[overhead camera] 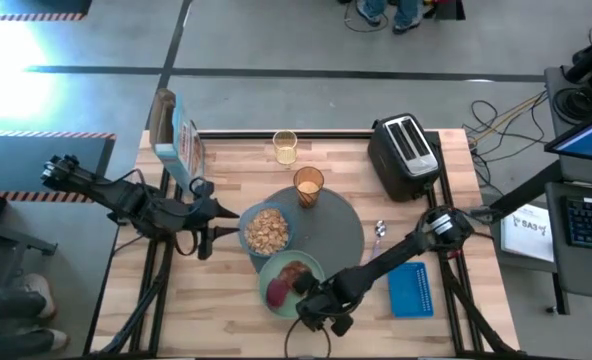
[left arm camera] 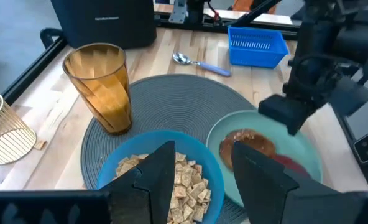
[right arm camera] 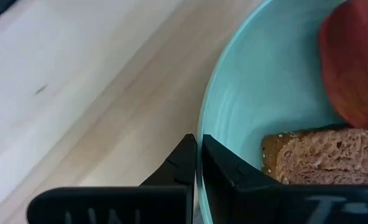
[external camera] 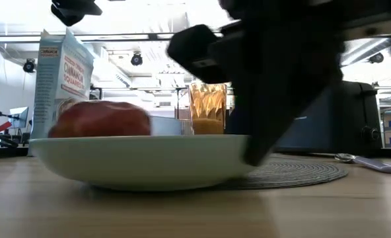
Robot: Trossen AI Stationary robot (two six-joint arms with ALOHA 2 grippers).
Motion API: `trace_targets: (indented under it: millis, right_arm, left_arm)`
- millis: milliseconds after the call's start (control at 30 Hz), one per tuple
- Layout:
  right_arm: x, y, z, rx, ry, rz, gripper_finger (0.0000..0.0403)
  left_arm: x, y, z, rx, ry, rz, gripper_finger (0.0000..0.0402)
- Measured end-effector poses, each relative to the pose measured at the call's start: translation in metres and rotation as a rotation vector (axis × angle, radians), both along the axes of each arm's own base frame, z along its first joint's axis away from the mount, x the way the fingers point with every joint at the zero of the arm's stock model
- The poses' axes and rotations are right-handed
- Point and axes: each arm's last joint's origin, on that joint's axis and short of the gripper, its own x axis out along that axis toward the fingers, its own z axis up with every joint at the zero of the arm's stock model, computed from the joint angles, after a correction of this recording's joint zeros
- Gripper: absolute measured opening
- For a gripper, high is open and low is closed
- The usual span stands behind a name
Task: Arrange a breakfast setting
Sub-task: Move the green plate to the bottom side of the table mat
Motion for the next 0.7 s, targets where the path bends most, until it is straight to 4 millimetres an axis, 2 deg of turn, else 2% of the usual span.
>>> trace_targets:
  millis: [167,333,700]
  right_arm:
    - [0.015,0.001,0.002,0.006,-0.027,-0.013,0.0009]
    - [0.018,0.002,0.002,0.018,-0.011,-0.052,0.0019]
    - [0.013,0.008,0.008,0.060,0.005,-0.116,0.0098]
  left_arm:
    - [-0.002,0.001,0.002,0.001,-0.014,-0.005,0.0141]
    - [-0.004,0.002,0.003,0.000,-0.021,-0.007,0.0141]
    - [-0.010,0.004,0.007,0.001,-0.041,-0.012,0.0141]
